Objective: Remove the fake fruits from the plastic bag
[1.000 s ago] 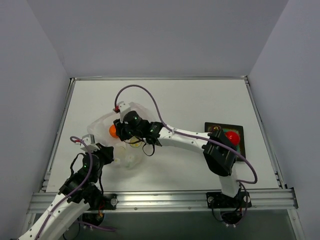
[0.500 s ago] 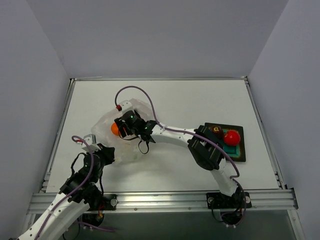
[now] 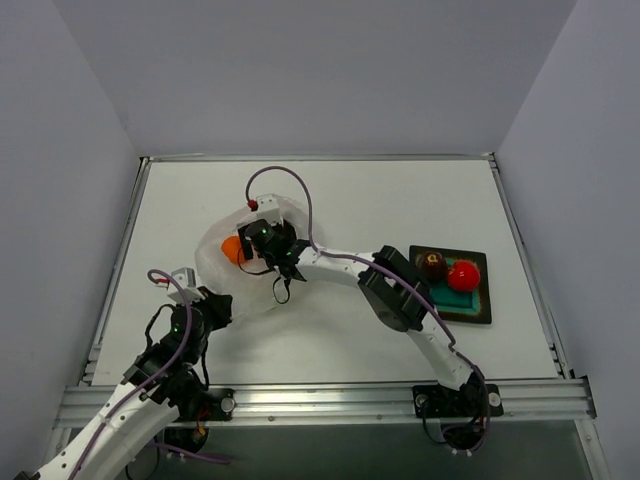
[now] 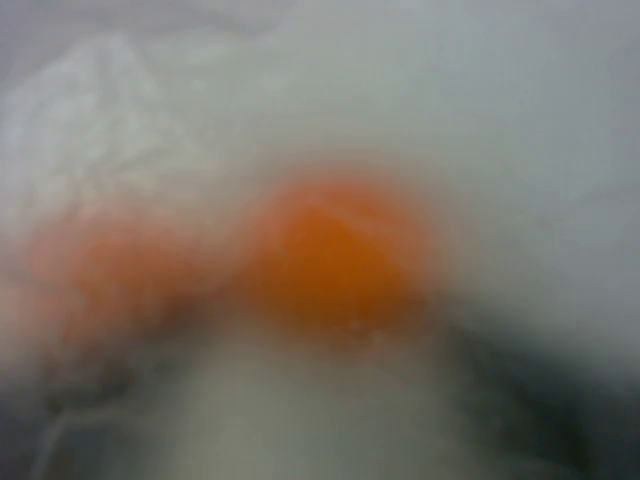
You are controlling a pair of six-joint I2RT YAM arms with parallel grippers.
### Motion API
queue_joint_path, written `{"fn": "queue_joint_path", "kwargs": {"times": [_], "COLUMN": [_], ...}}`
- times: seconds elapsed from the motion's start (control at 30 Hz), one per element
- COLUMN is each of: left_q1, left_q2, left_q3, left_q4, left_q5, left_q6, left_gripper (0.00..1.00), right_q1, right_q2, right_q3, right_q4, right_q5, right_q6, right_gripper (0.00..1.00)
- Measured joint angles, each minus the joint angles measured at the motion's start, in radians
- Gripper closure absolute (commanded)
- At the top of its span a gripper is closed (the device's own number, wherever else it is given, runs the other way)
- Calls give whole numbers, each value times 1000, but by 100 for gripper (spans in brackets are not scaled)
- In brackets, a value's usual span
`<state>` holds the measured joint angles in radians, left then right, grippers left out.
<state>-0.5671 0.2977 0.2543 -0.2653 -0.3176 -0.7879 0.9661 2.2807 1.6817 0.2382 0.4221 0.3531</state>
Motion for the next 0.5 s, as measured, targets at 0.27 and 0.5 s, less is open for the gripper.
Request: {"fn": "queue_joint_path", "kwargs": {"times": [0.27,0.5], "left_q1": [0,0], "left_q2": [78,116], "left_q3": [-24,-24], "left_q4": [39,56], "left_q5": [16,22], "left_q6": [-13,-28], "left_gripper": [98,98], "right_q1": [-37,-40], "right_q2": [99,71], "right_q3": [58,-22], "right_q4": [43,149], "right_q5": [50,12], "right_q6": [93,105], "right_gripper": [16,48]}}
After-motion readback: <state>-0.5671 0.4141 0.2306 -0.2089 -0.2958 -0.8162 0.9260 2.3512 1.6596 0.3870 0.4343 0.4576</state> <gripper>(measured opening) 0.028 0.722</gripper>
